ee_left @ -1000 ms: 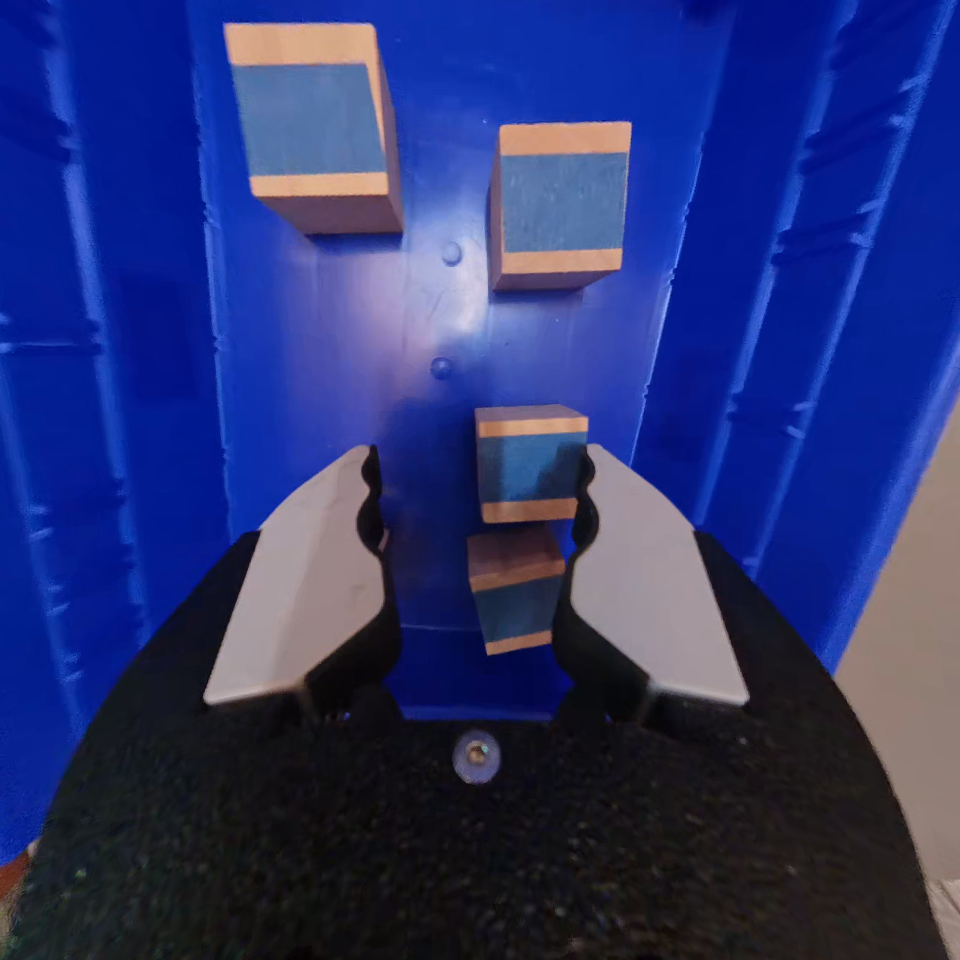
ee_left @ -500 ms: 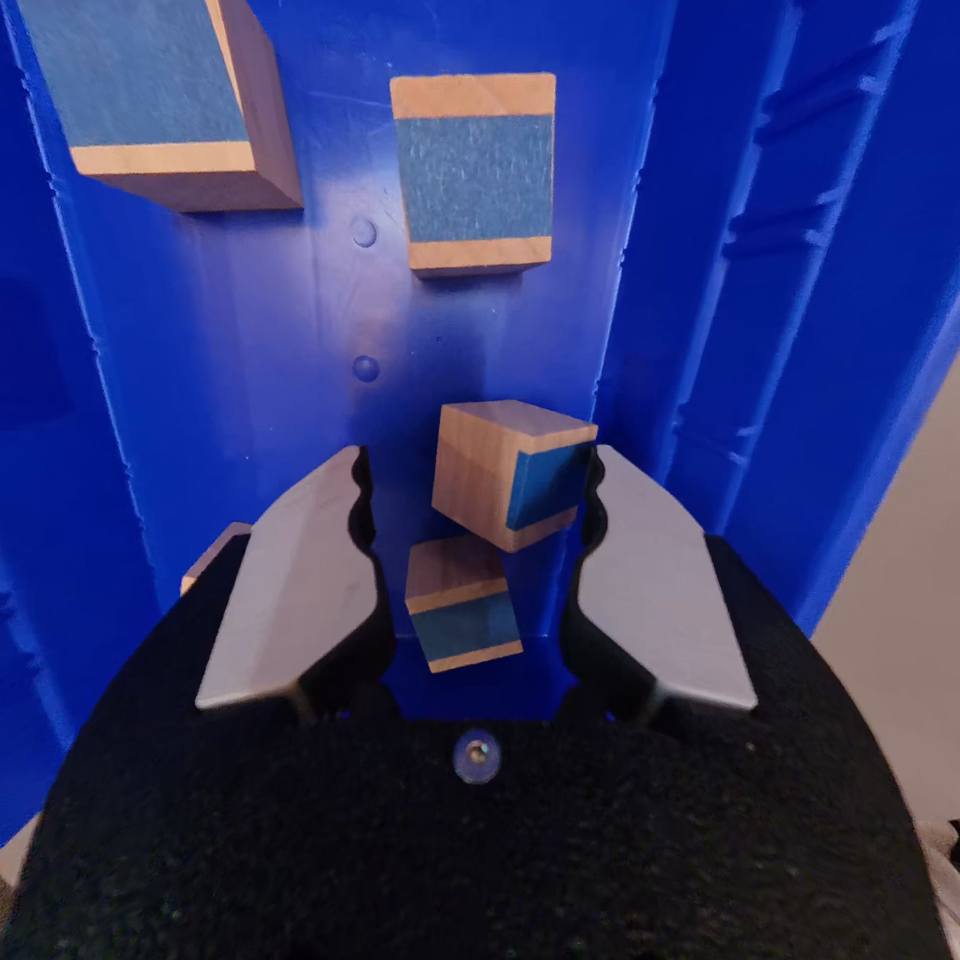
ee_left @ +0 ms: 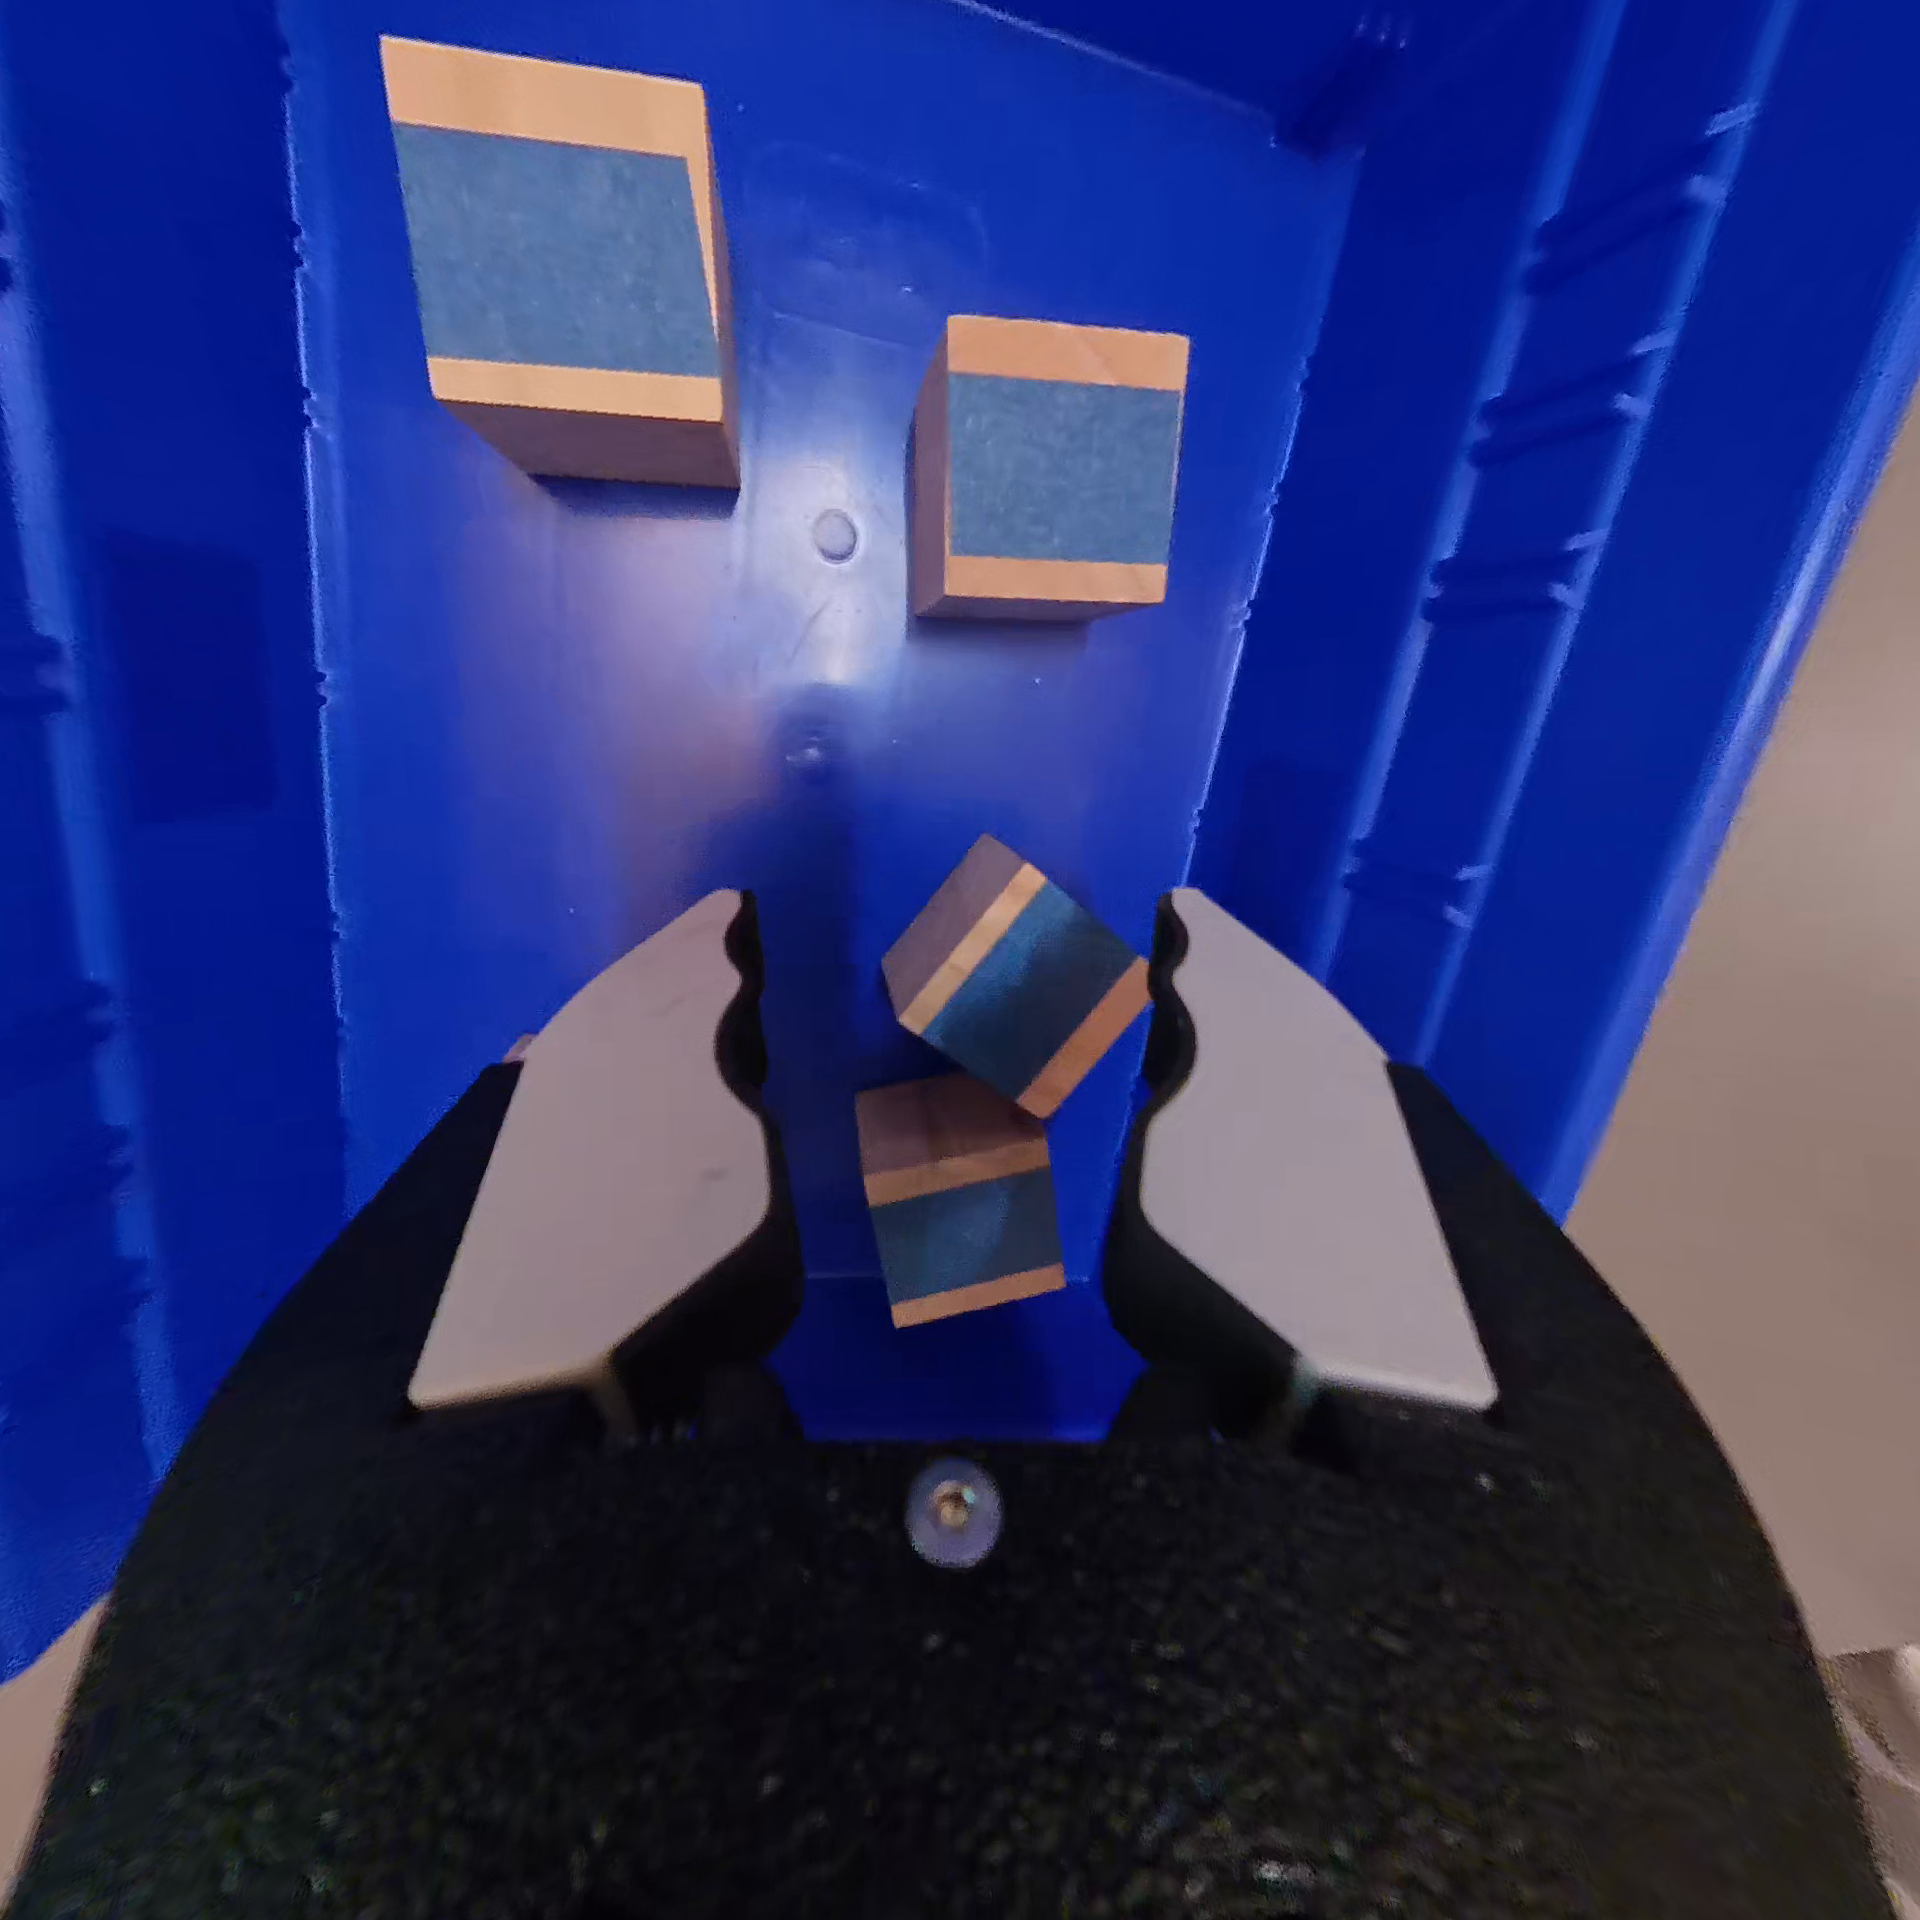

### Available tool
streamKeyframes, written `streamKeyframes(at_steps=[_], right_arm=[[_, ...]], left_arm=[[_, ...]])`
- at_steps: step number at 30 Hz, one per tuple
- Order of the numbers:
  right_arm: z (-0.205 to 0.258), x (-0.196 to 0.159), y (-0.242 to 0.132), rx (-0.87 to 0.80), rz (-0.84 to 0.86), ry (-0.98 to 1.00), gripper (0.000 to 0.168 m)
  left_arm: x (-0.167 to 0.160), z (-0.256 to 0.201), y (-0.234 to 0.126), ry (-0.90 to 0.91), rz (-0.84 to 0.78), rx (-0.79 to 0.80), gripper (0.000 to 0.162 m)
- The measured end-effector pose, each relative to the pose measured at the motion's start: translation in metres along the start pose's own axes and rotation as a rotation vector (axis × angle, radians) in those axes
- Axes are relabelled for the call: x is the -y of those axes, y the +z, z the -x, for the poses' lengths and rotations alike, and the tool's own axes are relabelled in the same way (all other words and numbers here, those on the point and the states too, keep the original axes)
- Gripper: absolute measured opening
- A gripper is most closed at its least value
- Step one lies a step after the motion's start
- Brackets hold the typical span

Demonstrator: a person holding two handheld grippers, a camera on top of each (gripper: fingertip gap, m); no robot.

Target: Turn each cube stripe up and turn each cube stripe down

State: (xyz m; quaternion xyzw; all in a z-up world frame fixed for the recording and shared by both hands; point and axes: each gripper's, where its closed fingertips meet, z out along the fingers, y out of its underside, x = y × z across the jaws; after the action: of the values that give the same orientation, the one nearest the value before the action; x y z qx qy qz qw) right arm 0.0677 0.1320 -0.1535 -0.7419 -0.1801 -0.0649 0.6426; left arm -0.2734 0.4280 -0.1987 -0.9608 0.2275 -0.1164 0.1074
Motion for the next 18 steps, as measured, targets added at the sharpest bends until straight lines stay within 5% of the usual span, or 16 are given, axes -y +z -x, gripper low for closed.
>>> streamKeyframes(at_steps=[1,8,18], right_arm=[[0.000,0.000,0.000,0.001,0.000,0.001,0.085],[0.000,-0.001,-0.001,-0.002,0.008,-0.009,0.085],[0.005,-0.002,0.000,0.009,0.025,-0.050,0.085]], left_arm=[[0.000,-0.002,0.000,-0.002,-0.005,0.011,0.071],[-0.005,-0.006,0.010,0.027,0.017,0.080,0.074],[-0.024,0.004,0.000,0.738,0.196,0.198,0.080]])
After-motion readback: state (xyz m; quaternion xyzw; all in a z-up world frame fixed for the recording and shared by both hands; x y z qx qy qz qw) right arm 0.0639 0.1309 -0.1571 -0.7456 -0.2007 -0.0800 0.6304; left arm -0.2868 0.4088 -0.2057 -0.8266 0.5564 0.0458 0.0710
